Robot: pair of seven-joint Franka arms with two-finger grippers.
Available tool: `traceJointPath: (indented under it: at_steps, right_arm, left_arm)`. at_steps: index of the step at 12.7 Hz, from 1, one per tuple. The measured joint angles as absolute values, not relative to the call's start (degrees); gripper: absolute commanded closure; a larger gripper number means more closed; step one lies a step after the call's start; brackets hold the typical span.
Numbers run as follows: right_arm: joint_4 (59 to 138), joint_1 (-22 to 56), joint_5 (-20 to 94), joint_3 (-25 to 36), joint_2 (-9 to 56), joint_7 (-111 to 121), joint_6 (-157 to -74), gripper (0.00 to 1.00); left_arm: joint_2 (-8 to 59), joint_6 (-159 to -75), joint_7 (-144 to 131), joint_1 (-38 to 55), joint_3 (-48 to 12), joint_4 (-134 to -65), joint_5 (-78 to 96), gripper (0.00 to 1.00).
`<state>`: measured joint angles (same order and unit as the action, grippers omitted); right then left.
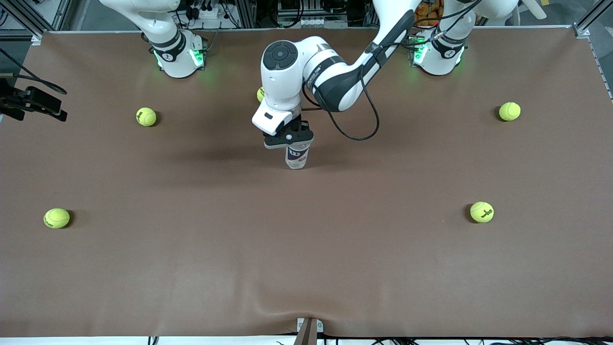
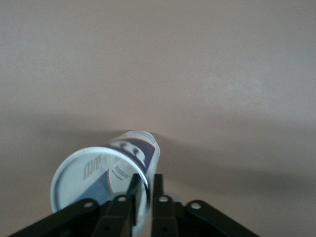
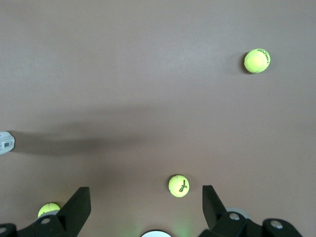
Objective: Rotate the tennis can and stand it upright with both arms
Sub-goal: 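Rotate the can upright with the left gripper and lower it, then open the left gripper and lift it off the standing can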
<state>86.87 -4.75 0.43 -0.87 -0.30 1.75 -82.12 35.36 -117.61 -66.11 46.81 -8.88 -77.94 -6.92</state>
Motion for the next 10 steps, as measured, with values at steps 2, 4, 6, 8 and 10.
traceJointPath:
  at_steps: [2, 4, 6, 8, 10]
  right_arm:
    - [86.9, -4.8, 0.4, -0.9, -0.3, 2.9, -82.1, 0.0]
    - [86.9, -4.9, 0.4, -0.9, -0.3, 3.7, -82.1, 0.0]
    - [86.9, -4.9, 0.4, -1.0, -0.3, 3.8, -82.1, 0.0]
    - [86.8, -4.9, 0.4, -1.1, -0.3, 3.8, -82.2, 0.0]
    - [86.8, -4.9, 0.8, -1.1, -0.2, 3.8, -83.1, 0.0]
  left_arm:
    - [35.3, -117.4, -66.0, 46.6, -8.7, -77.2, -7.2, 0.0]
    - [34.7, -115.0, -65.9, 46.6, -8.7, -75.6, -7.2, 0.0]
    - [32.3, -110.3, -65.8, 46.3, -8.6, -73.0, -7.4, 0.0]
    - [26.7, -106.3, -65.2, 44.4, -8.2, -71.5, -7.9, 0.0]
    - [19.7, -98.5, -63.2, 40.3, -7.9, -71.4, -8.1, 0.0]
